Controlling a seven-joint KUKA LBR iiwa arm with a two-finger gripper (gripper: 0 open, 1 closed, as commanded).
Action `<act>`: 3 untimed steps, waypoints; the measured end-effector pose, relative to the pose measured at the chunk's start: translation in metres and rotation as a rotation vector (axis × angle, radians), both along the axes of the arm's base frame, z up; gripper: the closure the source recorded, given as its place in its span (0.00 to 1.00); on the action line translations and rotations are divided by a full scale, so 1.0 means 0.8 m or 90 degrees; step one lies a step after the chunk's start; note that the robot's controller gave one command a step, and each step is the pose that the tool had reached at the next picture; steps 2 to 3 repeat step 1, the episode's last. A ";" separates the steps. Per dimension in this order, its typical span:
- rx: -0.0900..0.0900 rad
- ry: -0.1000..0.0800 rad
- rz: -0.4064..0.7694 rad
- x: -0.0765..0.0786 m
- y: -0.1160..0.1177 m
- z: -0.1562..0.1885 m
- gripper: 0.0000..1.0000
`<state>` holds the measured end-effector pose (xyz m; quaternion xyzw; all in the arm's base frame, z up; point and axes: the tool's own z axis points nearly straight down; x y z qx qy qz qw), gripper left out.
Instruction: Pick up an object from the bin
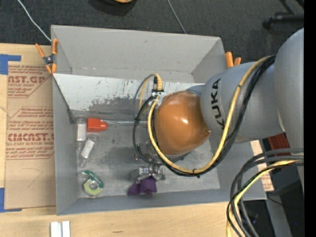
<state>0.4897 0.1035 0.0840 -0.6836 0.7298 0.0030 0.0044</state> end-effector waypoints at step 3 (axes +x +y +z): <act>0.000 0.001 0.081 0.002 -0.007 0.122 1.00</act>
Offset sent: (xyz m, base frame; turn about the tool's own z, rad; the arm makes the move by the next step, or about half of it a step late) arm -0.0070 -0.0482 0.0751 -0.0364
